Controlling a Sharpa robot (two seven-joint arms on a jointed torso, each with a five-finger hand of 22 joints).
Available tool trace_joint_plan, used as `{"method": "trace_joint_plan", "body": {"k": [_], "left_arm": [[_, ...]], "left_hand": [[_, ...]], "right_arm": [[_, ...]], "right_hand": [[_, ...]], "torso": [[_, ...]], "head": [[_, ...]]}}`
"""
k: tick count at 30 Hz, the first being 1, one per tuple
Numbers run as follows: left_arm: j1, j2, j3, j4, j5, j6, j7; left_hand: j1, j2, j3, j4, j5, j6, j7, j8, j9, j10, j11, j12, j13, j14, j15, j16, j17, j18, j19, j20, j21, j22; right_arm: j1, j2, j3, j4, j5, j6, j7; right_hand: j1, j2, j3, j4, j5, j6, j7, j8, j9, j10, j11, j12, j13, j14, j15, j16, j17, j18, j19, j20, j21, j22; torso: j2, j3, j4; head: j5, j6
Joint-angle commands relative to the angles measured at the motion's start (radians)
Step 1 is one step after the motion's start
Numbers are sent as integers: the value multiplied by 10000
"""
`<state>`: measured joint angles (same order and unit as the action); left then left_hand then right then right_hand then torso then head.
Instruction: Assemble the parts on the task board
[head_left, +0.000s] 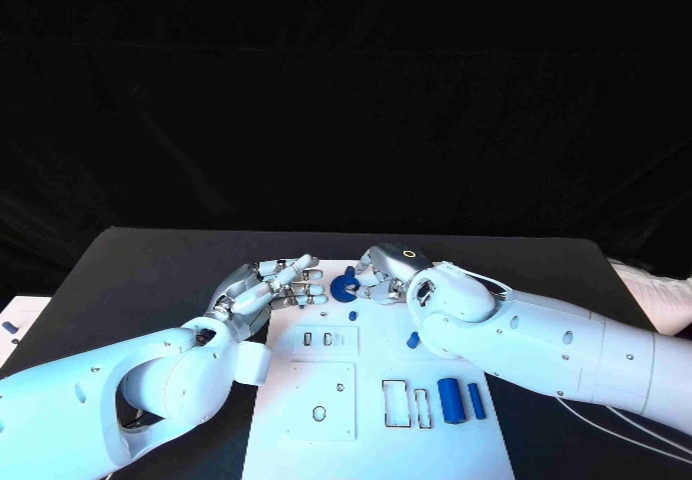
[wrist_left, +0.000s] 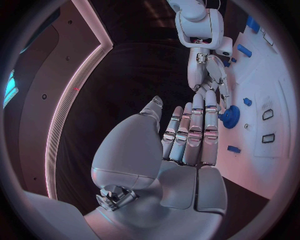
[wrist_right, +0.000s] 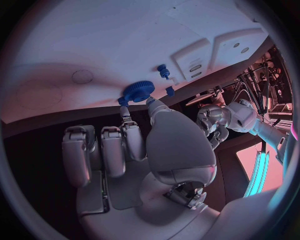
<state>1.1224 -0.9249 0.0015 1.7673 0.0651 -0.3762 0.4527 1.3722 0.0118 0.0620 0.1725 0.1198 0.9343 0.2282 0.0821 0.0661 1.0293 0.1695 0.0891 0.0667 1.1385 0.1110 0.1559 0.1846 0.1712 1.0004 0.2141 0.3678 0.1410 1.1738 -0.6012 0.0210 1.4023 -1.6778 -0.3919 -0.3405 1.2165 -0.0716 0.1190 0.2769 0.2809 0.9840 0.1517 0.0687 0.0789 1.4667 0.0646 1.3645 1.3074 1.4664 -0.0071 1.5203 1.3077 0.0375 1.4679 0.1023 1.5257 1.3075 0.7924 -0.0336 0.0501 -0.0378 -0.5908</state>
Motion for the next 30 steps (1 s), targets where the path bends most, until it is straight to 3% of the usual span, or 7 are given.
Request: {"method": "trace_joint_plan", "body": {"k": [1,6,10,15,24,30], "left_arm": [[9,-12,7,7,8,182,48],[8,-30,6,-10,8,188,48],[6,-32,5,-38,9,200,52],[1,-17,3,-88,9,218,59],[-13,52,-2,-187,10,261,64],[-22,72,-4,-247,10,271,64]], "left_hand": [[48,82,-8,-51,39,32,14,-39,-8,39,24,-16,-6,0,40,-47,11,110,-24,43,-56,-11],[48,82,-8,-51,39,32,14,-39,-8,39,24,-16,-6,0,40,-47,11,110,-24,43,-56,-11],[51,86,-9,-58,40,31,12,-46,-8,37,25,-22,-7,2,40,-56,17,110,-23,43,-61,-16],[51,86,-9,-58,40,31,12,-46,-8,37,25,-22,-7,2,40,-56,17,110,-23,43,-61,-16],[56,88,-8,-62,41,33,7,-47,-8,40,23,-22,-7,3,40,-59,19,110,-22,43,-63,-17],[56,88,-8,-62,41,33,7,-47,-8,40,23,-22,-7,3,40,-59,19,110,-22,43,-63,-17]], "right_arm": [[11,-404,70,321,915,-1523,1094],[87,-1307,178,827,2043,-1434,1984],[190,-2371,233,1138,3202,-490,3382],[190,-3270,251,1116,3667,92,4201],[-46,-3930,254,654,3960,336,4617],[-268,-3818,255,159,4047,332,4686]], "right_hand": [[133,-16,-21,-35,-86,-165,15,-78,-24,125,14,-40,1136,817,21,32,1501,-139,268,44,33,1672],[220,-35,-19,-65,-99,-223,31,-76,-36,108,29,-70,1122,822,35,45,1534,-135,254,55,25,1658],[1500,-28,432,-935,480,-163,40,-35,-22,105,9,-50,1160,848,20,104,1675,-144,282,47,40,1701],[1822,-301,440,-1316,223,-87,48,-35,-17,124,19,-22,1191,862,32,137,1754,-153,309,56,56,1740],[1809,-434,256,-1442,-285,-97,37,-49,-25,139,18,-21,1201,867,35,151,1790,-155,313,63,57,1750],[1813,-435,244,-1453,-315,-102,38,-50,-26,136,16,-29,1197,869,35,155,1800,-155,315,63,59,1753]], "torso": [[-13,5,-55],[-37,30,-107],[-67,69,-200],[-79,141,-299],[-91,232,-347],[-76,250,-338]], "head": [[10,34],[-2,79],[-19,108],[-46,138],[-90,138],[-75,122]]}}
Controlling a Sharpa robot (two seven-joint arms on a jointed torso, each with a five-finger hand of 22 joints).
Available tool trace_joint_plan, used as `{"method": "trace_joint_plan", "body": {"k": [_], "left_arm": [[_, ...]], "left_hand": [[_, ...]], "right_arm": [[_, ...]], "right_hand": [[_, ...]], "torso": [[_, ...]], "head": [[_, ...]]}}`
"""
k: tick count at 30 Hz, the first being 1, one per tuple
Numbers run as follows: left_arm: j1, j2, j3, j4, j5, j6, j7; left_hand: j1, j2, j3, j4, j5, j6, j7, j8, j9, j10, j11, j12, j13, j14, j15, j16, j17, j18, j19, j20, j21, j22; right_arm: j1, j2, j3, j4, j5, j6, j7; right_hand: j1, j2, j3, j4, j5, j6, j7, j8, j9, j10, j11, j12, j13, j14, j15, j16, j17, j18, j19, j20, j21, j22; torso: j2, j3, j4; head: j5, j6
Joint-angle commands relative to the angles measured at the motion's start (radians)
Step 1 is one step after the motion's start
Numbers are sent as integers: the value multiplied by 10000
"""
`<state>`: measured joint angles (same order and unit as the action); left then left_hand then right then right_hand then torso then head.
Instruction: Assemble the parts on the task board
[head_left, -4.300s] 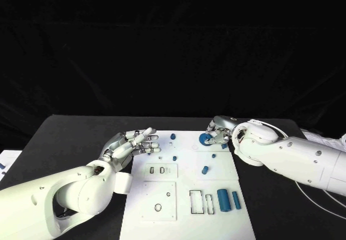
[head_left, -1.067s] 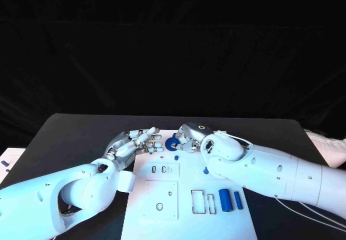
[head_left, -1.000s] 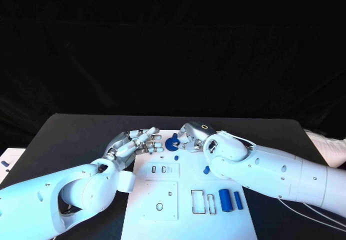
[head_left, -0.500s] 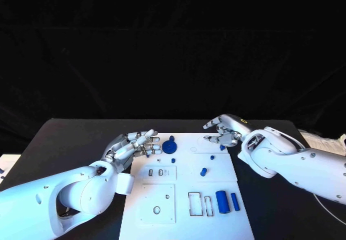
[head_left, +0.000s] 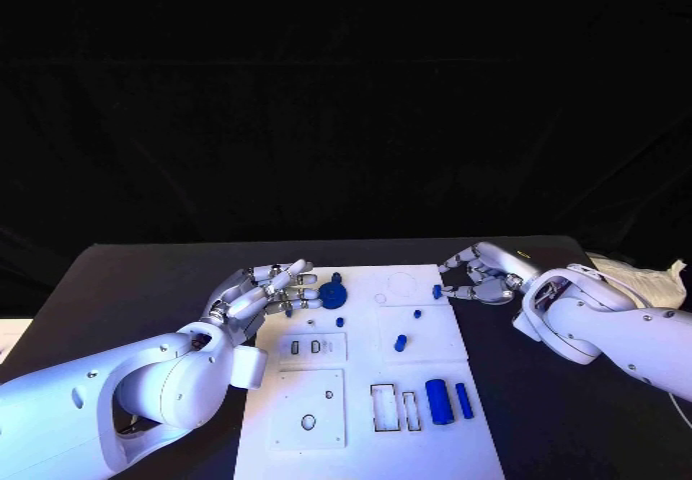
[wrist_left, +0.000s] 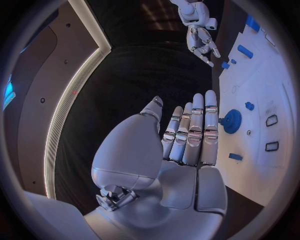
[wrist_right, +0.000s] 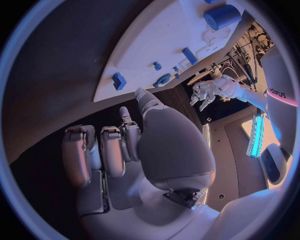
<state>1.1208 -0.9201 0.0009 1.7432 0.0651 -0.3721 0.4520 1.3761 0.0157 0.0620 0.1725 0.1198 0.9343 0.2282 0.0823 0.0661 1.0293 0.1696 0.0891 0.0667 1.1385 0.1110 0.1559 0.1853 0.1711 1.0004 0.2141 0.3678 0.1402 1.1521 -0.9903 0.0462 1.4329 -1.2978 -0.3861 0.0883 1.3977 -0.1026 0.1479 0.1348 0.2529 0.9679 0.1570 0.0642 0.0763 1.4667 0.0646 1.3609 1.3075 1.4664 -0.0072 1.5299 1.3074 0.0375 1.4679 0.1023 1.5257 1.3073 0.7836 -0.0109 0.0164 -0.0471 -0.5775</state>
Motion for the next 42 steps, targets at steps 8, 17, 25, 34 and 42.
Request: {"method": "trace_joint_plan", "body": {"k": [8,17,25,34,42], "left_arm": [[-13,42,0,-51,10,234,71],[-15,49,0,-65,10,238,67],[-16,52,-1,-74,10,236,61],[-17,58,-1,-81,10,237,51],[-18,57,-1,-84,10,234,41]], "left_hand": [[17,49,-8,-62,41,33,7,-50,-8,40,23,-22,-7,3,40,-59,12,112,-22,43,-63,-9],[17,49,-8,-62,41,33,7,-50,-8,40,23,-22,-7,3,40,-59,12,112,-22,43,-63,-9],[37,58,-2,-82,42,43,-4,-54,-6,50,15,-25,-6,9,36,-71,22,113,-19,42,-70,-16],[38,58,-1,-83,43,44,-5,-54,-6,51,14,-25,-6,10,36,-71,22,113,-19,42,-71,-17],[38,58,-1,-83,43,44,-5,-54,-6,51,14,-25,-6,10,36,-71,22,113,-19,42,-71,-17]], "right_arm": [[-233,436,4,-812,262,276,413],[-291,761,4,-1266,197,311,368],[-339,933,4,-1429,168,374,376],[-372,1047,5,-1456,142,379,376],[-375,1086,6,-1478,131,368,373]], "right_hand": [[37,-96,-39,-62,-61,41,-13,-11,-4,134,17,1,1195,869,36,58,1801,-154,310,64,56,1750],[121,36,3,-130,-105,73,-8,9,2,152,20,37,1224,876,38,73,1837,-157,320,66,61,1764],[162,150,34,-198,-152,285,-35,83,42,174,-1,78,1259,878,26,77,1849,-158,325,61,64,1772],[185,201,58,-234,-176,380,-52,107,57,189,-15,105,1279,880,13,82,1861,-158,326,53,64,1775],[260,370,164,-322,-301,614,-108,159,89,227,-61,167,1327,886,-28,93,1889,-166,353,24,79,1809]], "torso": [[1,-8,10],[-3,-2,-4],[-1,5,-7],[-2,-3,5],[-7,-1,-1]], "head": [[59,-66],[79,-96],[102,-112],[102,-123],[104,-138]]}}
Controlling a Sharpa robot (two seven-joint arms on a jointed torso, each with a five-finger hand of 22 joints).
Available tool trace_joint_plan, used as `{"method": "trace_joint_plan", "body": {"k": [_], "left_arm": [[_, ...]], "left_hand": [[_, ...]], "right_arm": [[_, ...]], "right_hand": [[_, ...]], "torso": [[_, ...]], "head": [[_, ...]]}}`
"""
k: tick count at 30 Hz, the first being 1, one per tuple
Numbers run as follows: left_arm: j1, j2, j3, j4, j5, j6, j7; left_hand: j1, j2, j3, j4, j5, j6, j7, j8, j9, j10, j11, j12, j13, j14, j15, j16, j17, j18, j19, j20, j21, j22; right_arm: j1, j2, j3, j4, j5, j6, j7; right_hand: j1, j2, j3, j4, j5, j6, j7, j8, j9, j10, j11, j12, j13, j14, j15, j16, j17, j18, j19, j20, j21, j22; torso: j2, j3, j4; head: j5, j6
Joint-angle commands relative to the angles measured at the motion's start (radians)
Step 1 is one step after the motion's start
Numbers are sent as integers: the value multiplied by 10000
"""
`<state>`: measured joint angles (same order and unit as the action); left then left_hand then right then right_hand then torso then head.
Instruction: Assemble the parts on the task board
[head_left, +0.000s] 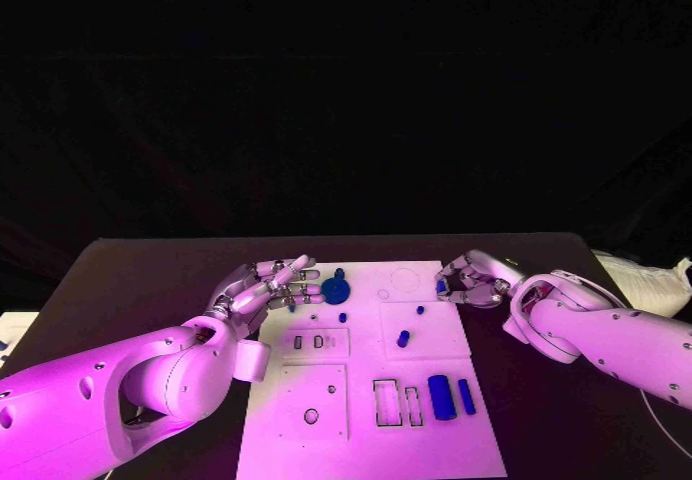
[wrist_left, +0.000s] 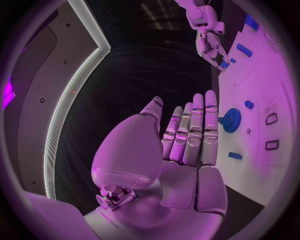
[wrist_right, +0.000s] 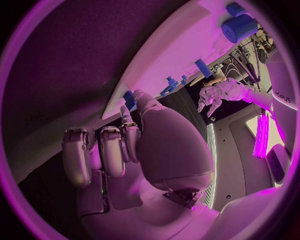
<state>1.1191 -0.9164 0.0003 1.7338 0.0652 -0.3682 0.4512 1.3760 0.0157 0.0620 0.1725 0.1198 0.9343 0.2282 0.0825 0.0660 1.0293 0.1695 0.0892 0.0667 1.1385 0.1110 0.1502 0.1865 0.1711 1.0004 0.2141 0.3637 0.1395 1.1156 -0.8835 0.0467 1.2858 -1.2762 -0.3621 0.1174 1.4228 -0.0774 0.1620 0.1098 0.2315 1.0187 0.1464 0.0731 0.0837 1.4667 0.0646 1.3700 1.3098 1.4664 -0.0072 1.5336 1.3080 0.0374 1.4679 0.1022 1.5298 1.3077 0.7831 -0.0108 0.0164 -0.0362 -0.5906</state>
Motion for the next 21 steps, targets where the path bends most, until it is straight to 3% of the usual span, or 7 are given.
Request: {"method": "trace_joint_plan", "body": {"k": [1,13,21], "left_arm": [[-1,20,5,11,9,194,48],[-1,11,5,13,9,180,33],[-1,9,4,7,9,171,33]], "left_hand": [[39,59,-1,-83,43,43,-5,-56,-6,51,15,-25,-6,9,36,-15,10,113,-19,42,-30,-10],[39,59,-1,-83,43,43,-5,-56,-6,51,15,-25,-6,9,36,-15,10,113,-19,42,-30,-10],[53,69,5,-97,43,48,-5,-62,-6,54,12,-29,-6,14,33,-25,18,114,-15,41,-35,-15]], "right_arm": [[-11,21,1,-9,-86,128,85],[-11,37,1,-8,-104,52,94],[-9,35,10,106,75,-480,-140]], "right_hand": [[38,165,62,-103,-189,185,-25,89,26,235,-80,89,1313,887,-44,58,1889,-167,359,12,41,1813],[209,556,448,-442,-651,1358,-489,530,296,327,-460,247,1446,901,-346,80,1953,-173,382,-237,52,1846],[-16,636,441,-449,-625,1575,-637,613,440,385,-594,323,1507,909,-470,93,1989,-189,431,-369,77,1906]], "torso": [[-2,0,-1],[1,4,1],[-6,6,1]], "head": [[-6,-7],[-6,-24],[-25,-31]]}}
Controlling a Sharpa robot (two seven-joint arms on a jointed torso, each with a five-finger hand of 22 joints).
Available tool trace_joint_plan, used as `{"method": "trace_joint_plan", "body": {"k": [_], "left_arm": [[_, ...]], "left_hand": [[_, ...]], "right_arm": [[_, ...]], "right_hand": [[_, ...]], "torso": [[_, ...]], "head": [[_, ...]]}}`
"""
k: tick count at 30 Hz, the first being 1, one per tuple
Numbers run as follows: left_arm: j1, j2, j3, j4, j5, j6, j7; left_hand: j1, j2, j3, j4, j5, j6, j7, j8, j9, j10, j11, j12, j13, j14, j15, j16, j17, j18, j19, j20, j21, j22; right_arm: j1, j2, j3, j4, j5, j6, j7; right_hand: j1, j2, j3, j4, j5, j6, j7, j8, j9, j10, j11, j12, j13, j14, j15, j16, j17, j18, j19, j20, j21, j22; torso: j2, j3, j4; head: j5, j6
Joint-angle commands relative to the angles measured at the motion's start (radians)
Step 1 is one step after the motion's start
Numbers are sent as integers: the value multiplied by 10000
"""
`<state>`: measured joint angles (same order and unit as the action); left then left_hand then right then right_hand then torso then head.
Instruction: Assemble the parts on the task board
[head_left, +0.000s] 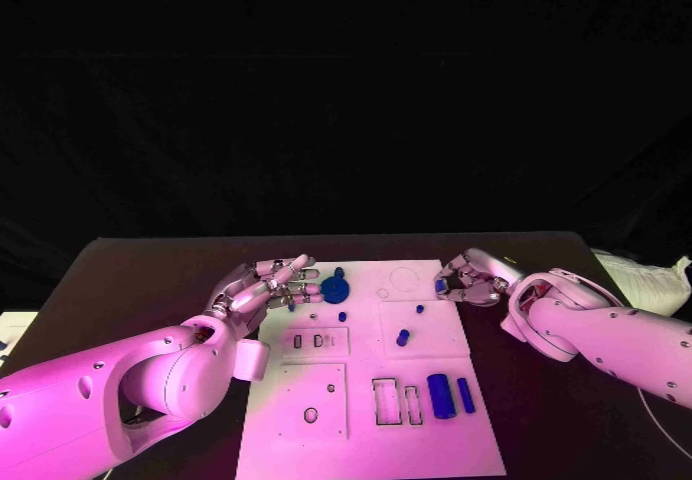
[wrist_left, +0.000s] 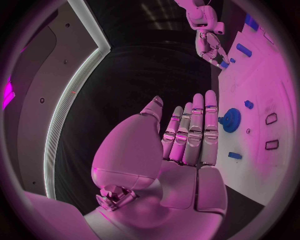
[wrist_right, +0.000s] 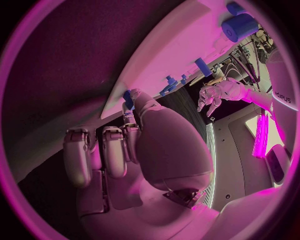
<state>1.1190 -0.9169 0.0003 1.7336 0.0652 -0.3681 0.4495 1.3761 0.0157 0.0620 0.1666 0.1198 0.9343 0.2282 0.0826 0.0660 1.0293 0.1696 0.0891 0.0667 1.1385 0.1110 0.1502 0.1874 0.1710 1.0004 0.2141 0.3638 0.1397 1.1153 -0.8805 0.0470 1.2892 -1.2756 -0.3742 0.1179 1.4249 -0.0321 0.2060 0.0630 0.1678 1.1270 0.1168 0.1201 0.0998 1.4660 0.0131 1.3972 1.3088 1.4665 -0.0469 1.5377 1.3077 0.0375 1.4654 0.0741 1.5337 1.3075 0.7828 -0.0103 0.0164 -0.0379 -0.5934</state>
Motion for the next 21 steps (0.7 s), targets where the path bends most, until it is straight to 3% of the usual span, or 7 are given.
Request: {"method": "trace_joint_plan", "body": {"k": [1,5,12,16,21], "left_arm": [[0,14,4,8,9,170,50],[0,13,4,2,9,169,47],[-1,9,3,-48,9,163,46],[-1,28,3,-117,10,163,51],[-1,49,2,-228,11,155,69]], "left_hand": [[53,69,4,-38,43,48,-5,-63,-6,55,12,-29,-6,14,33,-25,9,114,-15,41,-35,-17],[59,74,7,-43,45,49,-5,-65,-6,56,12,-30,-6,16,33,-28,12,115,-14,40,-37,-18],[88,87,21,-67,47,53,-8,-71,-6,60,10,-35,-6,20,30,-38,20,116,-9,38,-42,-24],[88,87,21,-67,47,53,-8,-71,-6,60,10,-35,-6,20,30,-38,20,116,-9,38,-42,-24],[88,87,21,-67,47,53,-8,-71,-6,60,10,-35,-6,20,30,-38,20,116,-9,38,-42,-24]], "right_arm": [[-4,1,9,94,96,-405,-179],[29,-53,35,405,326,-610,-519],[227,-63,61,1417,398,-650,-1334],[312,120,62,1970,33,-532,-1732],[346,545,32,2388,-686,-280,-2147]], "right_hand": [[-112,182,-19,53,68,490,-348,137,291,396,-85,52,1519,910,-80,54,1996,-191,460,-99,40,1913],[-456,165,-114,202,511,473,-374,97,356,417,-113,66,1538,913,-114,57,2007,-198,484,-147,51,1942],[-619,234,-125,291,599,449,-373,61,397,408,-116,16,1514,909,-124,46,1987,-200,488,-164,53,1947],[-645,248,-126,307,604,440,-370,52,402,405,-115,7,1509,908,-124,44,1982,-199,487,-166,52,1945],[-655,263,-120,314,611,431,-370,44,406,401,-115,-8,1501,905,-124,36,1965,-199,487,-167,52,1946]], "torso": [[-4,0,2],[-12,-8,2],[-24,-13,-3],[-34,-25,27],[-74,-67,86]], "head": [[-8,-5],[-14,7],[14,19],[71,-5],[212,-99]]}}
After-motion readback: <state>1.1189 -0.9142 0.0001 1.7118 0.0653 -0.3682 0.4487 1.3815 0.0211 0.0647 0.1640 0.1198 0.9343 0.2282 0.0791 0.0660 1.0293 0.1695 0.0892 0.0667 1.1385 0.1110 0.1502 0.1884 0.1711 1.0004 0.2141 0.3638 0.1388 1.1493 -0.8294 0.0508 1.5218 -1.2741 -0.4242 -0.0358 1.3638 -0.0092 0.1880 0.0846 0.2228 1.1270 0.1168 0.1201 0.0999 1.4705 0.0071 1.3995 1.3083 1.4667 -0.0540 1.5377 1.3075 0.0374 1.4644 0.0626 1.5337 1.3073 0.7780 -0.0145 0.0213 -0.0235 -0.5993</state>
